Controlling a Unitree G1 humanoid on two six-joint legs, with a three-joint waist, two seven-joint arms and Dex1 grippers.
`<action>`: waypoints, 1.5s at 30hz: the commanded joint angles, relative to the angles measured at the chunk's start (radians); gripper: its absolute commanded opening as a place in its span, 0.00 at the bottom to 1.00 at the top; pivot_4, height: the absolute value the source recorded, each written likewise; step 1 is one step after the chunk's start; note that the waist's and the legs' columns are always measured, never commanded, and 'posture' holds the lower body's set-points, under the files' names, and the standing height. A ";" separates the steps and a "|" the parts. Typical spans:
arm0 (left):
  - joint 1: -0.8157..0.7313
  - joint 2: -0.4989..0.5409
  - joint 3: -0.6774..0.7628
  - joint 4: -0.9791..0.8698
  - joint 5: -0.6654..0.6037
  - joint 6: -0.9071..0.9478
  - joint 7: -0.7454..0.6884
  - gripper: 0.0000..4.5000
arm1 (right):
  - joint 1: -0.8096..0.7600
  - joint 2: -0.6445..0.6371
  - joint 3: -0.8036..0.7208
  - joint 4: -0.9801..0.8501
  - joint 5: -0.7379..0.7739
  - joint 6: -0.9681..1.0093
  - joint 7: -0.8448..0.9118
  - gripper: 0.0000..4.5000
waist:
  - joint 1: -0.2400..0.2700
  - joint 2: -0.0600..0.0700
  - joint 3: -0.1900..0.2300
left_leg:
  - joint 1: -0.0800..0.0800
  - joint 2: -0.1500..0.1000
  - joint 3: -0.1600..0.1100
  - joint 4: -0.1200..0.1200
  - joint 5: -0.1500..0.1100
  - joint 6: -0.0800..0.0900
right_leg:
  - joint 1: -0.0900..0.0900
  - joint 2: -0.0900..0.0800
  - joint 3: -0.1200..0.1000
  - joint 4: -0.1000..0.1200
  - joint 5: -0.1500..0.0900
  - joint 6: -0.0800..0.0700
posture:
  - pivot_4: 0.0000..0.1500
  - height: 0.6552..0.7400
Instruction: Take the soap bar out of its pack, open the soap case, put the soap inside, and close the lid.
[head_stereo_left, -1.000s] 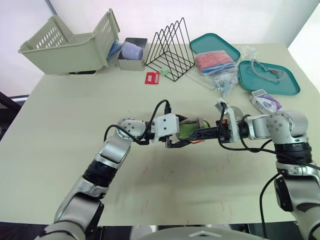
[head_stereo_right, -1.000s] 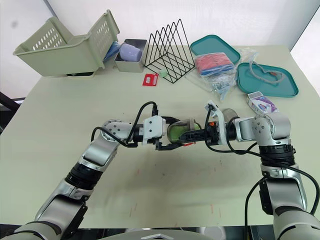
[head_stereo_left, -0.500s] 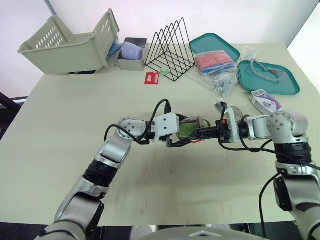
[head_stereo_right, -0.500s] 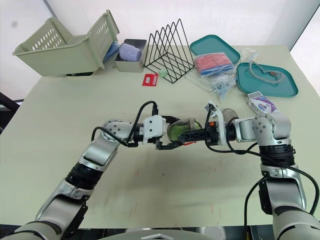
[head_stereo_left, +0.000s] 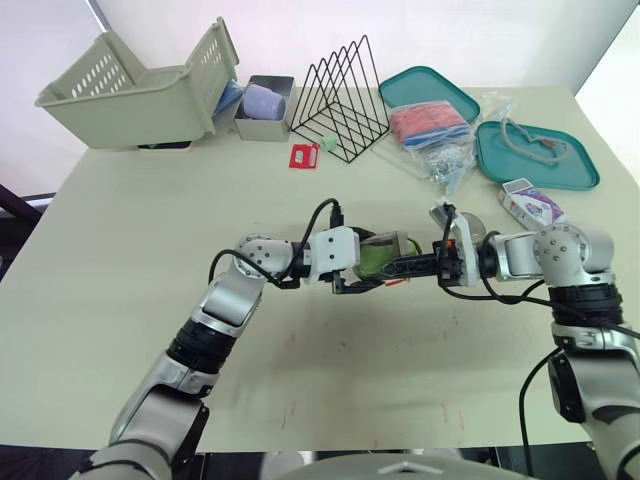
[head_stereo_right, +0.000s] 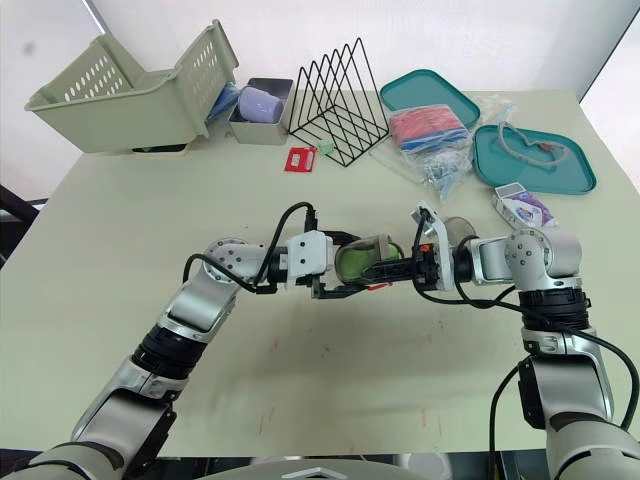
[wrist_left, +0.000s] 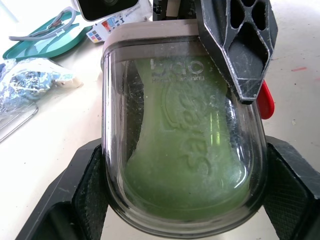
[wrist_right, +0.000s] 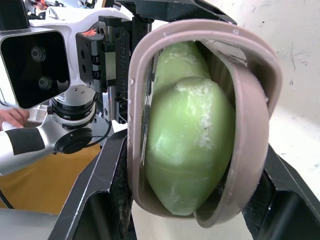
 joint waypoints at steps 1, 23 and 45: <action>-0.025 -0.011 0.023 -0.030 -0.028 0.004 0.009 0.77 | -0.007 -0.013 0.021 -0.029 0.007 -0.026 0.004 0.47 | 0.000 0.000 0.000 | 0.000 0.000 0.000 0.000 0.000 0.000 | 0.000 0.000 0.000 0.000 0.000 0.000 | 1.00 1.00; -0.079 0.101 0.142 -0.008 -0.216 0.189 -0.105 1.00 | -0.054 -0.120 0.122 0.007 -0.044 -0.172 0.095 0.47 | -0.003 0.000 0.000 | 0.000 0.000 0.000 -0.001 0.000 0.000 | 0.000 0.000 0.000 -0.001 0.000 0.000 | 1.00 1.00; -0.086 -0.080 0.071 -0.066 -0.224 0.339 0.076 1.00 | -0.379 -0.380 0.622 0.013 -0.772 -1.049 0.540 0.47 | 0.000 0.001 0.001 | 0.000 0.000 0.000 0.000 0.000 0.000 | -0.001 0.000 0.000 -0.001 0.000 0.000 | 1.00 1.00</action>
